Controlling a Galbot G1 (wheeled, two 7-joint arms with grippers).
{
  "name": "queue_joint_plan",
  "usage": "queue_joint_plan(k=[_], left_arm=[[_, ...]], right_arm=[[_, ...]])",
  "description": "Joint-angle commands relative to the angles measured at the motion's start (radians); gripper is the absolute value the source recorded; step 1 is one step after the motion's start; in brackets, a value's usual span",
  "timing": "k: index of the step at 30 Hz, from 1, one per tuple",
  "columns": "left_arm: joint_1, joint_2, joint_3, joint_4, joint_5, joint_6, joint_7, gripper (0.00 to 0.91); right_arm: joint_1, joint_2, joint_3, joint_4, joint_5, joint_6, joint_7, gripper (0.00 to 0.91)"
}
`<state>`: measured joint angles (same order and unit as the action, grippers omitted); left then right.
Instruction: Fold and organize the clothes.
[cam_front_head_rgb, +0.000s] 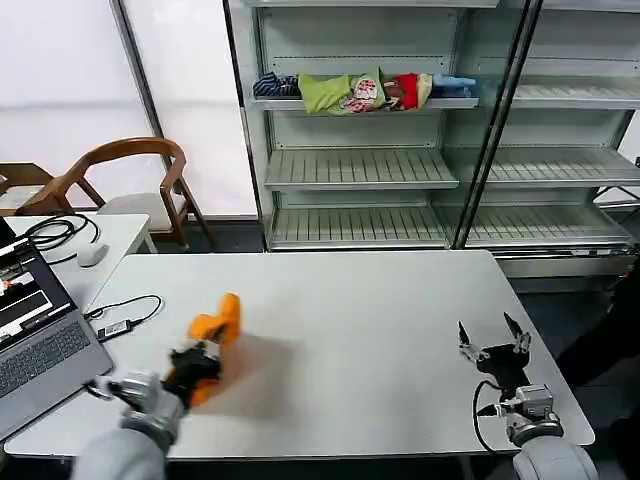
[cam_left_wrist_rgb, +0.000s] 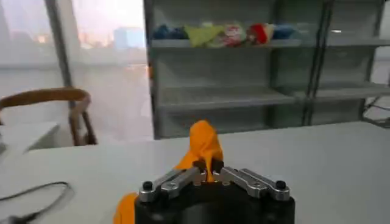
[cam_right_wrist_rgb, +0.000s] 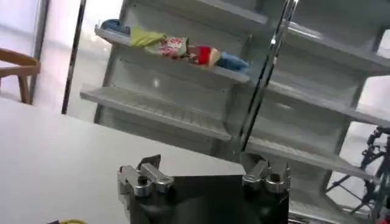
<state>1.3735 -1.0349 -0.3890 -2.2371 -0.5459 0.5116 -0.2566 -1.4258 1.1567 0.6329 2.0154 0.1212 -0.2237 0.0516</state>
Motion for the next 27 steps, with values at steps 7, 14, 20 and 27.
queue_joint_plan(k=[7,14,20,27], left_arm=[[-0.225,-0.313,0.505,0.246,0.319,-0.089,-0.076,0.020],[-0.285,-0.372,0.497,0.315,0.321,-0.092,-0.082,0.020],[-0.342,-0.422,0.491,0.377,0.319,-0.088,-0.045,0.292],[-0.317,-0.418,0.548,0.361,0.222,-0.139,0.035,0.907]], right_arm=[[-0.015,-0.023,0.040,0.029,0.035,-0.012,-0.005,0.907],[0.021,-0.044,0.030,0.071,0.095,-0.031,0.023,0.907],[0.057,-0.055,0.018,0.061,0.108,-0.025,0.033,0.907],[0.067,-0.070,0.025,0.049,0.114,-0.022,0.022,0.907]])
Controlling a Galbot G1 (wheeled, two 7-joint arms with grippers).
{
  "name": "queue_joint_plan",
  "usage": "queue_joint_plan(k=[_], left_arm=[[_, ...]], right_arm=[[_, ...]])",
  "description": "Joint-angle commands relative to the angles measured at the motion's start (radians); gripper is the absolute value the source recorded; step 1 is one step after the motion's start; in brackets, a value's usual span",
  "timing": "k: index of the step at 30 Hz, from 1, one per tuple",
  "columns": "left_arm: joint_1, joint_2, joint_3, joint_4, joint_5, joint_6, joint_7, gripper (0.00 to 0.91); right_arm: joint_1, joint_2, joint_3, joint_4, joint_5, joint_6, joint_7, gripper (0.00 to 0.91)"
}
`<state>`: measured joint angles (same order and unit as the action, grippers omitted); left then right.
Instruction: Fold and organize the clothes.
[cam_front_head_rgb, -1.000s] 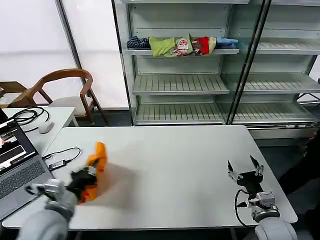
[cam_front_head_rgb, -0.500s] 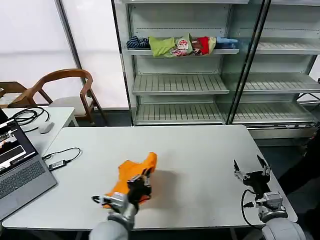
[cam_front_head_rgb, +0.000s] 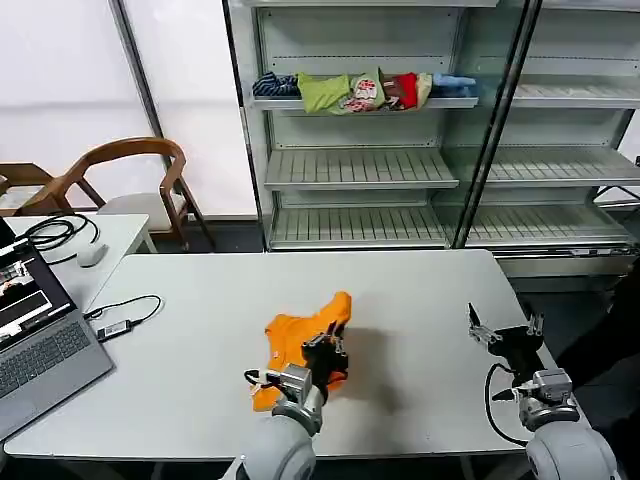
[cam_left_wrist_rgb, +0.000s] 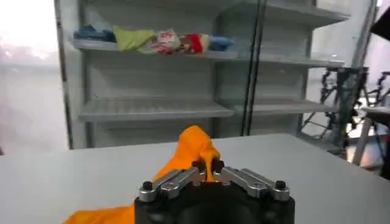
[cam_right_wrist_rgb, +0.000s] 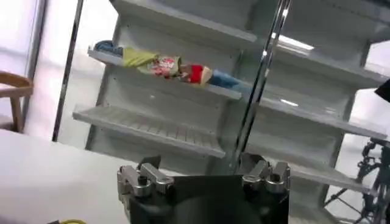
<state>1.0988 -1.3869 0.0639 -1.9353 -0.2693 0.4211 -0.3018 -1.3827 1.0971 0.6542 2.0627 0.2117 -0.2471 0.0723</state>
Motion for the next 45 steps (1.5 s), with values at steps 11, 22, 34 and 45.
queue_joint_plan(k=[11,22,34,45], left_arm=[[-0.075,-0.050,0.002,0.010,-0.089,-0.093,0.124,0.907],[0.028,0.275,-0.578,0.057,0.108,-0.392,0.408,0.907],[0.115,0.280,-0.649,0.128,0.055,-0.492,0.476,0.907],[0.085,0.281,-0.646,0.155,0.044,-0.463,0.469,0.907]], right_arm=[[0.026,0.006,0.002,-0.006,0.022,0.005,-0.007,0.907],[0.090,0.065,-0.076,-0.071,-0.016,0.032,-0.003,0.907],[0.200,0.155,-0.163,-0.253,-0.083,0.113,-0.006,0.907],[0.259,0.156,-0.166,-0.280,-0.065,0.136,-0.020,0.907]])
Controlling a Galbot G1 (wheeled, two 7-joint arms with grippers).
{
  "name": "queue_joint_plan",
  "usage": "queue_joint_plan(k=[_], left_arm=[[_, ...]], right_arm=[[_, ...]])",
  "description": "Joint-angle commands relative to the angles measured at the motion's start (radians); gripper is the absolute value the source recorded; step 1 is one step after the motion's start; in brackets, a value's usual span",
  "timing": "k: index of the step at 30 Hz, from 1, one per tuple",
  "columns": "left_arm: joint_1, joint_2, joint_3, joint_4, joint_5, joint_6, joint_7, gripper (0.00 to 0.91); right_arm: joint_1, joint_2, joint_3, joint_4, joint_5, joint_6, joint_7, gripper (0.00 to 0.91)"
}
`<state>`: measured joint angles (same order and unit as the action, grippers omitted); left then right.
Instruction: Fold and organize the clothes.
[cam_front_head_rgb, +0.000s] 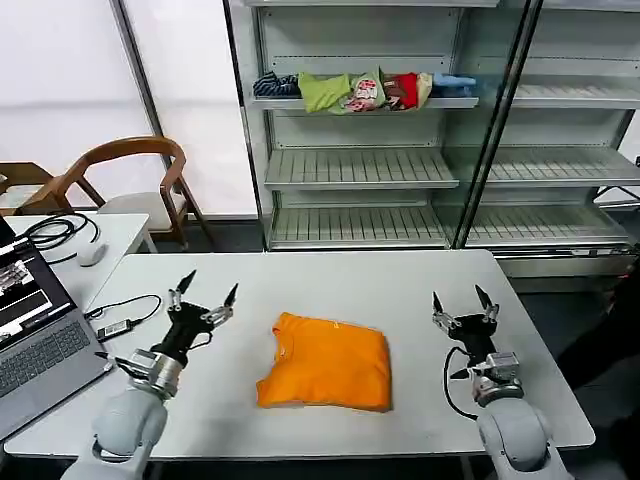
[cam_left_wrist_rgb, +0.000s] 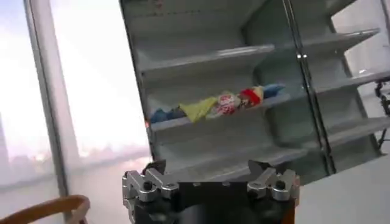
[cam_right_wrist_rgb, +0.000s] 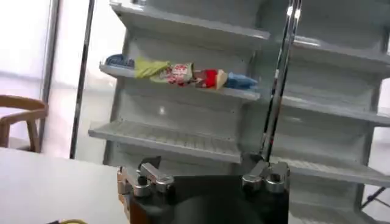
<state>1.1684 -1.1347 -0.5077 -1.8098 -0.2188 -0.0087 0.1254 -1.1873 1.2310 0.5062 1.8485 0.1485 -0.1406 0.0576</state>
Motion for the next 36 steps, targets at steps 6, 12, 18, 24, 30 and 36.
queue_joint_plan(k=[6,12,18,24,30,36], left_arm=[[0.009,0.022,-0.063,0.028,-0.003,-0.028,0.042,0.907],[0.000,0.015,-0.054,0.038,-0.004,-0.027,0.041,0.907],[-0.005,0.009,-0.052,0.040,-0.011,-0.019,0.038,0.907],[-0.001,0.010,-0.056,0.026,-0.015,-0.007,0.036,0.907],[0.016,0.002,-0.058,0.007,-0.014,-0.004,0.033,0.907],[0.027,-0.002,-0.063,-0.007,-0.015,0.001,0.032,0.907]], right_arm=[[0.068,0.022,-0.013,-0.066,-0.003,0.035,-0.008,0.907],[0.077,0.019,-0.005,-0.066,-0.001,0.034,-0.004,0.907],[0.084,0.024,-0.007,-0.065,0.005,0.027,-0.003,0.907],[0.079,0.024,-0.019,-0.056,-0.008,0.023,-0.008,0.907],[0.080,0.021,-0.017,-0.058,-0.009,0.023,0.000,0.907],[0.074,0.019,-0.016,-0.053,-0.010,0.022,0.005,0.907]])
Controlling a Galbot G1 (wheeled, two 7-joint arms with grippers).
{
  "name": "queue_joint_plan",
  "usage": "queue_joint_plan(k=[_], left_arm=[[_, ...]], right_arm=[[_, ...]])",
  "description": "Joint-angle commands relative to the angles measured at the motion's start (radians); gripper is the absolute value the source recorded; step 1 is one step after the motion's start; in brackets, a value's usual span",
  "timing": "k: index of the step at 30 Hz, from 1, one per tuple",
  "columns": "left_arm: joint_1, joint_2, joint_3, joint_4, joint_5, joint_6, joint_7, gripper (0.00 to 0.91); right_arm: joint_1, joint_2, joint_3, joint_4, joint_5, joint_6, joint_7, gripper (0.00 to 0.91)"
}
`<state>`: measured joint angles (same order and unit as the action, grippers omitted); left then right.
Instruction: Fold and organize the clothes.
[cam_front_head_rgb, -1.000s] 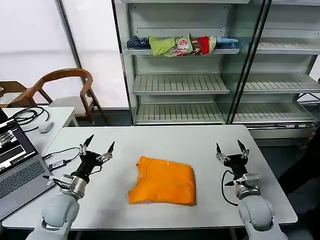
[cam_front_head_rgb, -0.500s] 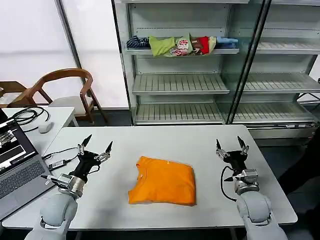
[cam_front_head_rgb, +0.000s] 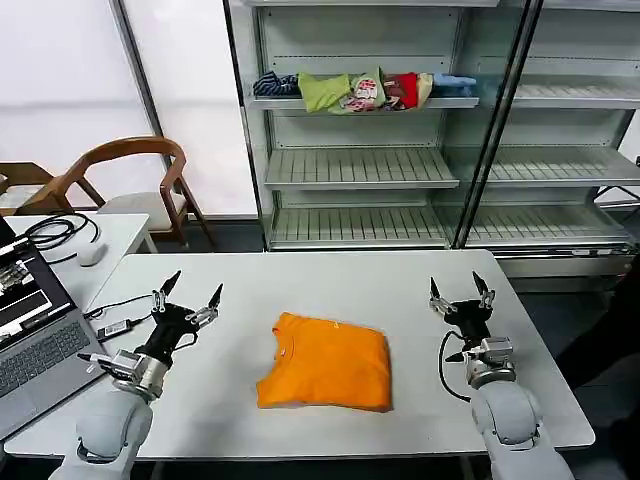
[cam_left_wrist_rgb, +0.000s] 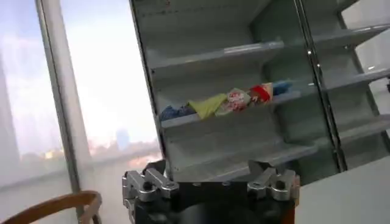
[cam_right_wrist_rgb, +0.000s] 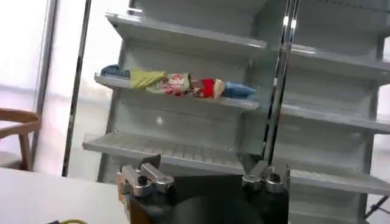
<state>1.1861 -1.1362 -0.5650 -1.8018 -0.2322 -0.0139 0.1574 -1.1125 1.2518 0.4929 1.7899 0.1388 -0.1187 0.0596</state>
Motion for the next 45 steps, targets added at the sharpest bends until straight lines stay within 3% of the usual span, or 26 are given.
queue_joint_plan(k=[1,19,22,45], left_arm=[[0.011,0.000,-0.007,-0.017,-0.001,0.006,0.000,0.907],[0.026,-0.010,0.002,-0.037,-0.002,0.012,-0.001,0.907],[0.025,-0.009,0.007,-0.035,-0.001,0.012,-0.001,0.907],[0.003,0.003,0.015,-0.011,-0.007,0.010,0.002,0.907]], right_arm=[[-0.003,-0.002,-0.003,0.008,0.000,0.000,0.003,0.907],[-0.028,-0.020,0.025,0.033,0.019,-0.002,0.009,0.907],[-0.031,-0.021,0.029,0.033,-0.020,-0.007,0.012,0.907],[-0.020,-0.022,0.019,0.025,-0.043,-0.016,0.011,0.907]])
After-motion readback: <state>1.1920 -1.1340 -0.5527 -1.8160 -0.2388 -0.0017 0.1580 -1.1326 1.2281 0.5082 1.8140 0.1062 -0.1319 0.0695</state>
